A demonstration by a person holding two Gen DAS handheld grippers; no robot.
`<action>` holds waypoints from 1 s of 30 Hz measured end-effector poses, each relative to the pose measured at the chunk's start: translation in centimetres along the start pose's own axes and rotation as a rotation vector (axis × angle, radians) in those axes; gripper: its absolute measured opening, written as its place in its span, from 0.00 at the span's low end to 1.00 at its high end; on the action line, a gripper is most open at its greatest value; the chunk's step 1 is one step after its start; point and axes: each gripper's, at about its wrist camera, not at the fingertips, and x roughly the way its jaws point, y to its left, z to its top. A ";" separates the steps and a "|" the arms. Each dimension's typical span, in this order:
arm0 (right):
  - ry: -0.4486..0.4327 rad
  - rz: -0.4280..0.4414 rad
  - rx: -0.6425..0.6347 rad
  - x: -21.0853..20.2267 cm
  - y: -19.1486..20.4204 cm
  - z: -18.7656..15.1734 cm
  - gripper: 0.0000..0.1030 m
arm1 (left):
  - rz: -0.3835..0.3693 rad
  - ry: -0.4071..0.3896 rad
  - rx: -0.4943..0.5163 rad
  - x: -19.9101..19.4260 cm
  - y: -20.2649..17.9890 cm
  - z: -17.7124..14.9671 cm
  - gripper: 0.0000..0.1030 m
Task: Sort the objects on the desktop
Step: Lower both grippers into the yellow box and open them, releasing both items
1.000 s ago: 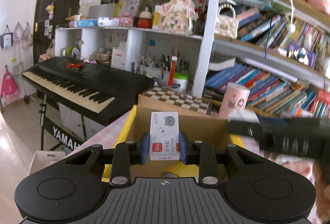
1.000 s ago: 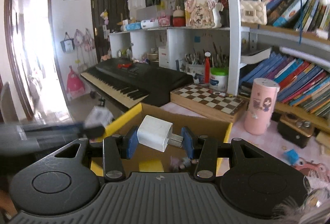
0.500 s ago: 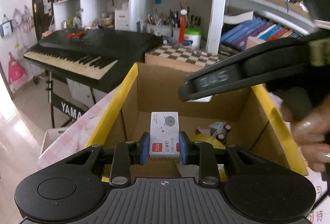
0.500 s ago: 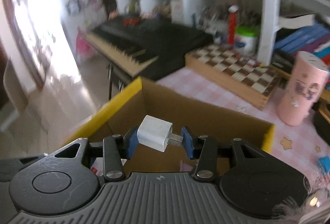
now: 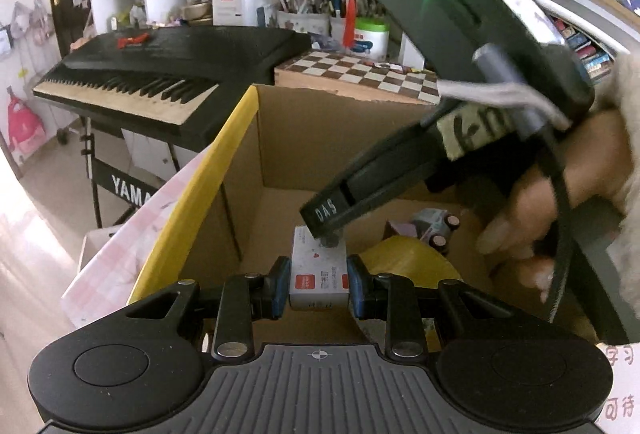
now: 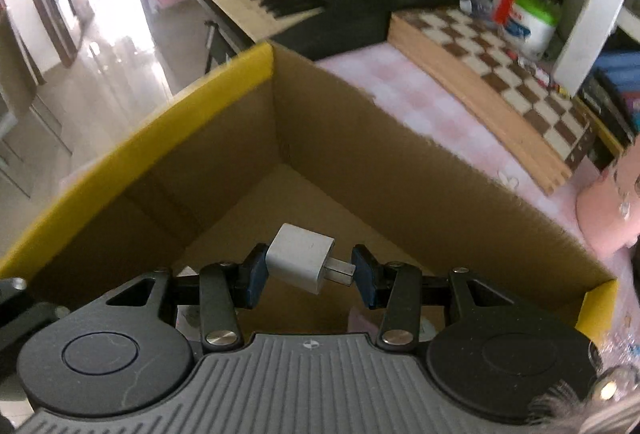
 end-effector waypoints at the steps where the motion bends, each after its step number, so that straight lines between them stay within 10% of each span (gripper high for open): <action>1: 0.013 -0.001 0.008 0.3 -0.2 -0.2 0.41 | -0.005 -0.003 -0.007 0.0 0.0 0.0 0.28; 8: -0.036 0.006 0.047 -0.8 -0.8 -0.4 0.53 | -0.025 -0.042 -0.007 -0.5 -0.1 0.1 0.33; 13: -0.101 0.011 0.068 -3.4 -0.6 -1.1 0.59 | 0.027 -0.160 0.011 -3.4 -0.6 -0.4 0.63; 21: -0.343 0.003 0.174 -11.2 -0.7 -5.0 0.64 | 0.044 -0.298 -0.015 -8.4 0.8 -1.2 0.80; 30: -0.502 -0.103 0.274 -16.0 -0.4 -9.7 0.64 | 0.047 -0.354 -0.053 -11.2 2.9 -2.2 0.83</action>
